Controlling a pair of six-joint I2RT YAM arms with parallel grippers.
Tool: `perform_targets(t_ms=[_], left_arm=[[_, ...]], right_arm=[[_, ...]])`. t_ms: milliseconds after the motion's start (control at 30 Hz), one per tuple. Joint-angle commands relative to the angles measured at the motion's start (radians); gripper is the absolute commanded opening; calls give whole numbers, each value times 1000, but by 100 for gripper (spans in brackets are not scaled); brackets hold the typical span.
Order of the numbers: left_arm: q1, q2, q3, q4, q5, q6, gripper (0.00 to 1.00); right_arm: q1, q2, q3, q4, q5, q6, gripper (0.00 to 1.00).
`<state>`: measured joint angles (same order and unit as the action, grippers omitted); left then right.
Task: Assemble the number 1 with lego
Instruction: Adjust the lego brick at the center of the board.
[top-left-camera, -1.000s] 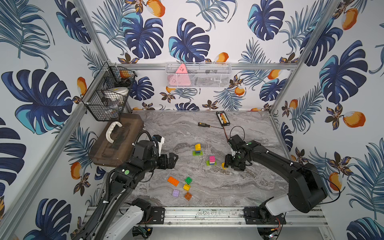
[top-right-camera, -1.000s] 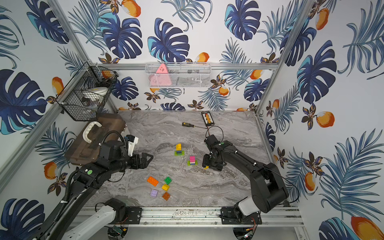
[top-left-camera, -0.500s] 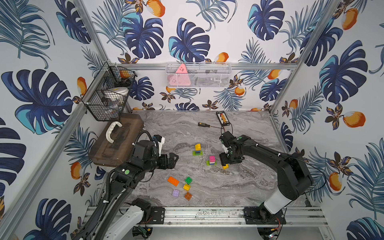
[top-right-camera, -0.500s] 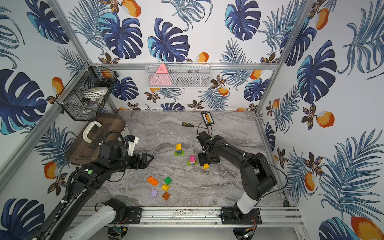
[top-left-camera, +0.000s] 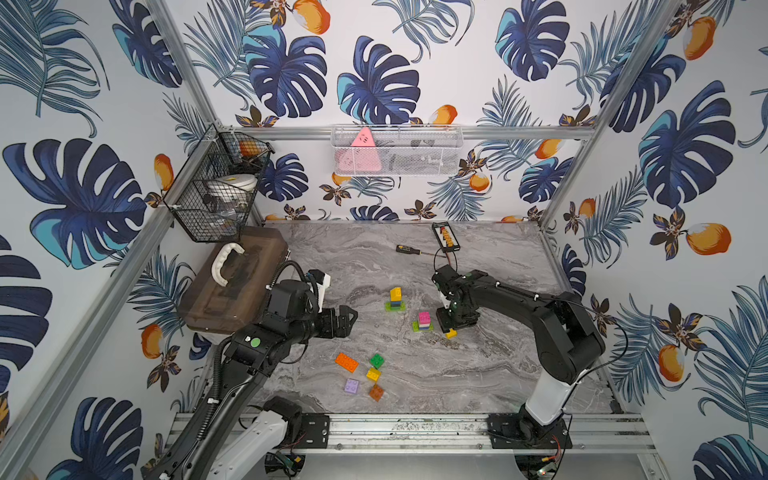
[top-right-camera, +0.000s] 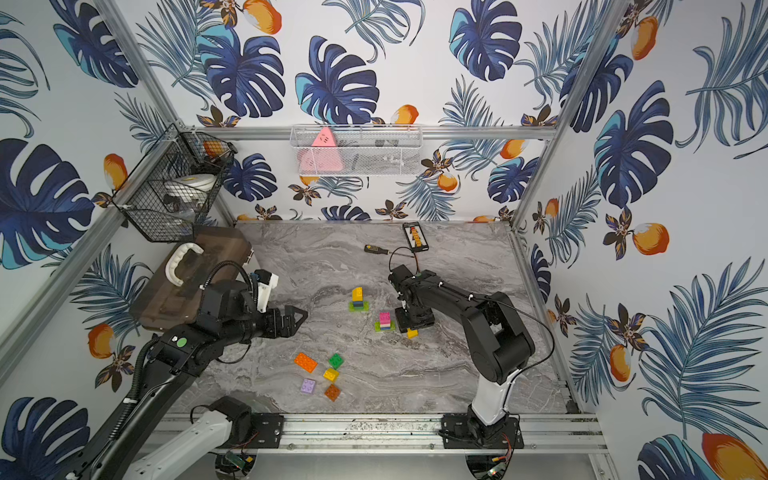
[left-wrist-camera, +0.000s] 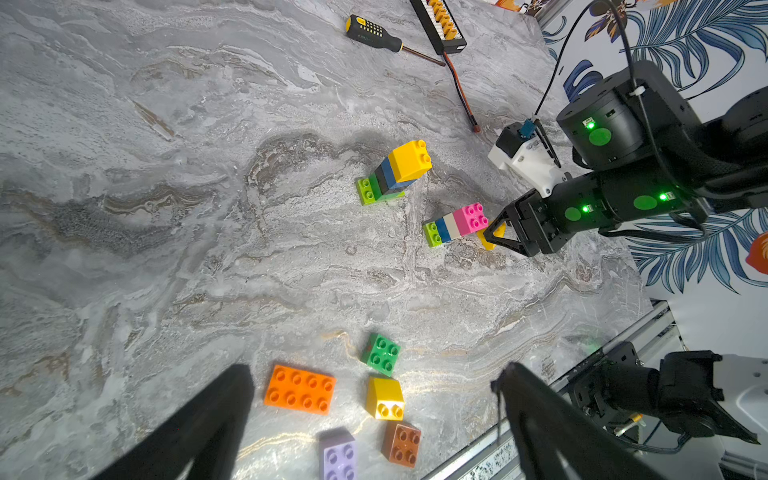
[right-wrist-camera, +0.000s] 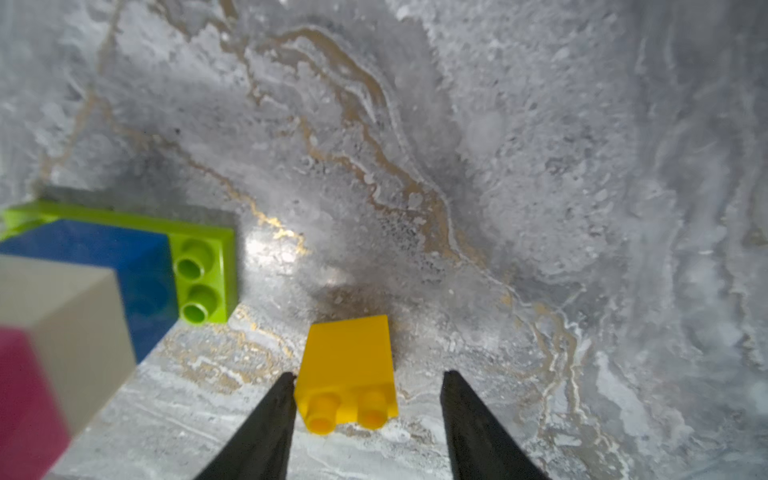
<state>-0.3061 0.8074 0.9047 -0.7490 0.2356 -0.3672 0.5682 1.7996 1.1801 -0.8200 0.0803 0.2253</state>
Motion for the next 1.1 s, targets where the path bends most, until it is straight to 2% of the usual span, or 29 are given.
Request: perform_targets(t_ms=[0, 133, 233, 333, 467, 667, 867, 967, 1067], left_arm=[[-1, -5, 6, 13, 2, 2, 99], [-1, -6, 6, 13, 2, 1, 99], [-1, -9, 7, 11, 1, 3, 99], [-1, -18, 5, 14, 0, 0, 99], [-1, -27, 5, 13, -1, 1, 99], [-1, -41, 5, 14, 1, 2, 99], [-1, -49, 3, 16, 1, 2, 99], [-1, -49, 3, 15, 4, 1, 99], [-1, -48, 3, 17, 4, 2, 99]], right_arm=[[1, 15, 6, 18, 30, 53, 55], [1, 40, 24, -6, 46, 142, 47], [-10, 45, 39, -56, 100, 285, 32], [-47, 7, -4, -33, 29, 425, 27], [-72, -28, -98, 37, -58, 560, 31], [-73, -43, -163, 77, -139, 686, 36], [-74, -186, -214, 70, -145, 750, 59], [-74, -270, -215, 64, -152, 678, 67], [-64, -307, -184, 31, -122, 470, 68]])
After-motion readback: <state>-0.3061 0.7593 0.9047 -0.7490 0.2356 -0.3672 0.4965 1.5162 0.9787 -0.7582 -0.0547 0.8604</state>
